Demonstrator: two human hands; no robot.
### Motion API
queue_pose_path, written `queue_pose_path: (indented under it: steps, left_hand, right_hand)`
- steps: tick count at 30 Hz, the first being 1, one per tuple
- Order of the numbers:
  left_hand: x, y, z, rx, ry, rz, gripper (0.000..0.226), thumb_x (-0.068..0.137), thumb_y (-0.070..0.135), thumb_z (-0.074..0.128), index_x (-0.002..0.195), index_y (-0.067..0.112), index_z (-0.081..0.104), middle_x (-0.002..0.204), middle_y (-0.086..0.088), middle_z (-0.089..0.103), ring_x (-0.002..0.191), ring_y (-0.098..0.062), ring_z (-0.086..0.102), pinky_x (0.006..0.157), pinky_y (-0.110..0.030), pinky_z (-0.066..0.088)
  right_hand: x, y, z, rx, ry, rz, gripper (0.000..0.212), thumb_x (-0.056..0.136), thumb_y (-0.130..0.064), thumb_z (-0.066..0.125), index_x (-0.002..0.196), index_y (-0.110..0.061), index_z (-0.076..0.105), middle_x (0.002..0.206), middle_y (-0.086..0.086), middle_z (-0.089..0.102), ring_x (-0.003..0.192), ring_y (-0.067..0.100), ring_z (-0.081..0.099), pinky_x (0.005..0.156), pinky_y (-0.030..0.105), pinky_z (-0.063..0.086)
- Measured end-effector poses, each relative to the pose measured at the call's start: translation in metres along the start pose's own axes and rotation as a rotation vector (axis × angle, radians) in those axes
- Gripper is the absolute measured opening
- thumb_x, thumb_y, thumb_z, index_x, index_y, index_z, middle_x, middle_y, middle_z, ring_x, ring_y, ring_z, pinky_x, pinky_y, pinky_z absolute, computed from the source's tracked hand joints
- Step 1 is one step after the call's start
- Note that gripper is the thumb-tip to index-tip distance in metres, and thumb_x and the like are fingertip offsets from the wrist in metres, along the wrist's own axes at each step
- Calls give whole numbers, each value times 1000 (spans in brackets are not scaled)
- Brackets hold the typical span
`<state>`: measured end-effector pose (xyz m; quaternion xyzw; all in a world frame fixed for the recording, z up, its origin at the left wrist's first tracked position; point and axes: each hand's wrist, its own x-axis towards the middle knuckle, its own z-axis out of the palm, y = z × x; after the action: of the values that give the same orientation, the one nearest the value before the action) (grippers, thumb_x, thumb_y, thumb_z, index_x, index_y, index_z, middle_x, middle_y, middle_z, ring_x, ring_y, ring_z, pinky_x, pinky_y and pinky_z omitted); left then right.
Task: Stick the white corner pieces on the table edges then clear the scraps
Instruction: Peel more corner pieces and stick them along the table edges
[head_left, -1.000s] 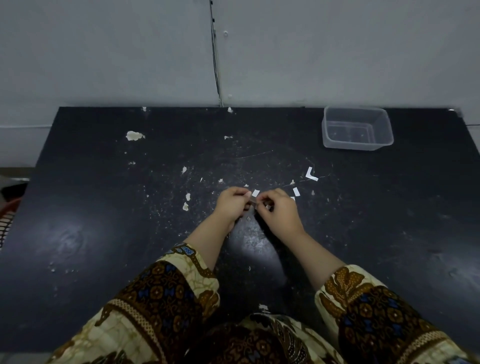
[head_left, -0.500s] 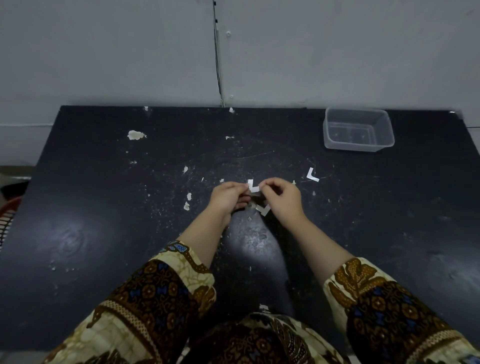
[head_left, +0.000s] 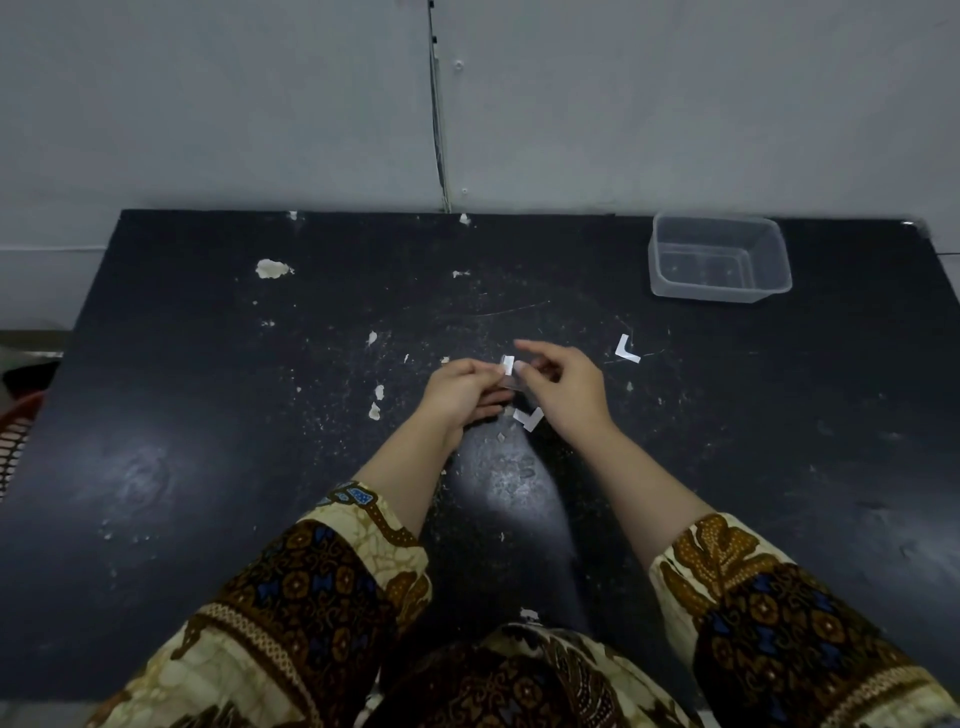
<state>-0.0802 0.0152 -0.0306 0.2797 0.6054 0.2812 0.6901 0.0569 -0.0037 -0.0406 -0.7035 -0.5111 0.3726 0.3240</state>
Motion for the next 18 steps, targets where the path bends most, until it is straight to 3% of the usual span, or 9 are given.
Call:
queue_pose_path:
  steps: [4, 7, 11, 15, 18]
  left_hand:
    - [-2, 1, 0, 7, -9, 9, 6, 93, 11, 57, 88, 11, 61, 95, -12, 70, 85, -20, 68, 85, -35, 55]
    - [-3, 2, -1, 4, -10, 15, 7, 93, 11, 57, 86, 12, 60, 104, -17, 68, 88, -23, 67, 83, -33, 55]
    - [-5, 4, -2, -4, -10, 13, 7, 93, 10, 57, 87, 11, 60, 107, -18, 67, 93, -24, 66, 82, -32, 55]
    - [-5, 5, -5, -28, -19, 5, 6, 93, 9, 55, 90, 9, 60, 98, -13, 70, 87, -19, 68, 71, -26, 58]
    - [-5, 4, -5, -29, -12, 8, 6, 94, 9, 55, 90, 10, 60, 94, -9, 71, 84, -17, 69, 79, -30, 56]
  right_hand:
    - [0, -5, 6, 8, 83, -41, 21, 80, -19, 73, 99, -27, 75, 92, -3, 62, 73, -1, 56, 70, 3, 40]
    - [-2, -9, 9, 10, 130, -70, 18, 78, -15, 73, 94, -22, 76, 91, -2, 65, 76, 3, 59, 75, 11, 46]
    - [-2, -11, 10, -6, 141, -92, 9, 79, -16, 72, 87, -21, 75, 89, -5, 64, 75, 1, 59, 73, 10, 46]
    - [-2, -10, 12, 7, 124, -83, 5, 84, -16, 68, 86, -20, 70, 88, -3, 66, 79, 6, 61, 75, 14, 47]
    - [-3, -7, 10, 93, 206, 3, 5, 86, -17, 68, 90, -14, 69, 83, -3, 68, 76, 5, 60, 70, 10, 47]
